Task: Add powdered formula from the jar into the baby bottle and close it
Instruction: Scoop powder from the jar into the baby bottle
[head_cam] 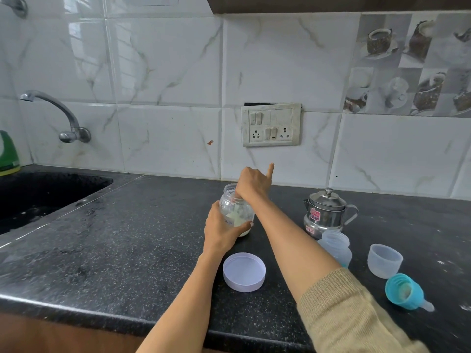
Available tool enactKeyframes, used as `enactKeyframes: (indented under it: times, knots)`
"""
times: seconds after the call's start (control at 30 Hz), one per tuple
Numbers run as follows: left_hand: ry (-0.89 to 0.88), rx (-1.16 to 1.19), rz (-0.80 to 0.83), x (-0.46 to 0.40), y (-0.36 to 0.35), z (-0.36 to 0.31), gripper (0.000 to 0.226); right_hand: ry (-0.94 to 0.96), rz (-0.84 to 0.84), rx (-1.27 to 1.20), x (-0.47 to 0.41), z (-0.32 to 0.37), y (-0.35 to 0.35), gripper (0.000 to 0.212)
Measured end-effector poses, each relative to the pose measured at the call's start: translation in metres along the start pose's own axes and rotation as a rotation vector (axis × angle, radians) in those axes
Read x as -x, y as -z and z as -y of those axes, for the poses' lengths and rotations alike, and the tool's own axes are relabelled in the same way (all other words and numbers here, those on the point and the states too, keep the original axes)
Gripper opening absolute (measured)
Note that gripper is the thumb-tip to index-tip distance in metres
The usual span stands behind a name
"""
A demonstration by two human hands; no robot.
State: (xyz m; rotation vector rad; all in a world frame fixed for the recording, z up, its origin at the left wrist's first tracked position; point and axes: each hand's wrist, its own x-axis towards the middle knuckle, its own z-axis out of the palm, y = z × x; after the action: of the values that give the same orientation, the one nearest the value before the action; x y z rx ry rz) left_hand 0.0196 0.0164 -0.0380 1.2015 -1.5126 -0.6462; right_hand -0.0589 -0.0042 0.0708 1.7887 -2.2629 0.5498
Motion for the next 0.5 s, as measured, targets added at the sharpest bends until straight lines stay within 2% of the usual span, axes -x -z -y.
enactKeyframes:
  times: [0.23, 0.5]
  knots:
    - [-0.028, 0.004, 0.023, 0.002, 0.001, -0.001, 0.089, -0.039, 0.302, 0.052, -0.005, 0.005, 0.009, 0.027]
    - [-0.031, 0.019, 0.034, 0.004, 0.002, -0.001, 0.090, -0.030, 0.426, 0.045, -0.001, 0.001, 0.014, 0.018]
